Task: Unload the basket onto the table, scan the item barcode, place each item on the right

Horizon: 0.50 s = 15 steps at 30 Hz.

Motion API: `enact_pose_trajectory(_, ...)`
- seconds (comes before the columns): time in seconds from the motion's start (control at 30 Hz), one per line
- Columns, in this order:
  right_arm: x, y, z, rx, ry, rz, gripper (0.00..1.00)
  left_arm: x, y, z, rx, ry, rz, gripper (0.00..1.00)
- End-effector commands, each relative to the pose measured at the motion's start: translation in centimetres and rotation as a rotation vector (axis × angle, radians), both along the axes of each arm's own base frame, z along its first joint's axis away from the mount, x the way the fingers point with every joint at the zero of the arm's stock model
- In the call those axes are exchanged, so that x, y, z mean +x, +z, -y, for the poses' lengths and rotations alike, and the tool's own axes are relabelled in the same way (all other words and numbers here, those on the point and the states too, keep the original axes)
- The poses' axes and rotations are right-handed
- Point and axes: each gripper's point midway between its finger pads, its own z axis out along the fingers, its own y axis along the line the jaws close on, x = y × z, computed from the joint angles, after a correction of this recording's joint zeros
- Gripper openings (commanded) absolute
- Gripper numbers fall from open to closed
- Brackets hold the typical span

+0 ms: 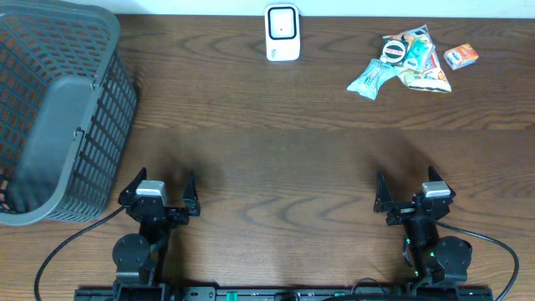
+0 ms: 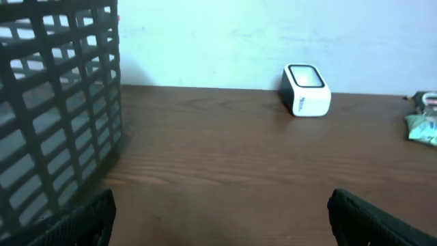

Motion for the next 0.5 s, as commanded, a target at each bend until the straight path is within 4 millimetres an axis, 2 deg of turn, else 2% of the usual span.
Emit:
enact_pose_trajectory(0.0, 0.0, 0.0, -0.2, -0.014, 0.008, 0.003, 0.99, -0.1, -1.5, -0.2, -0.065, 0.018, -0.052, 0.98)
enact_pose_trajectory(0.23, 0.0, 0.0, -0.2, -0.014, 0.008, 0.003, 0.99, 0.0, -1.7, -1.3, -0.051, 0.08, -0.056, 0.97)
enact_pose_trajectory(0.47, 0.0, 0.0, -0.2, -0.014, 0.008, 0.003, 0.99, 0.0, -1.7, -1.2, 0.007, 0.064, -0.052, 0.98)
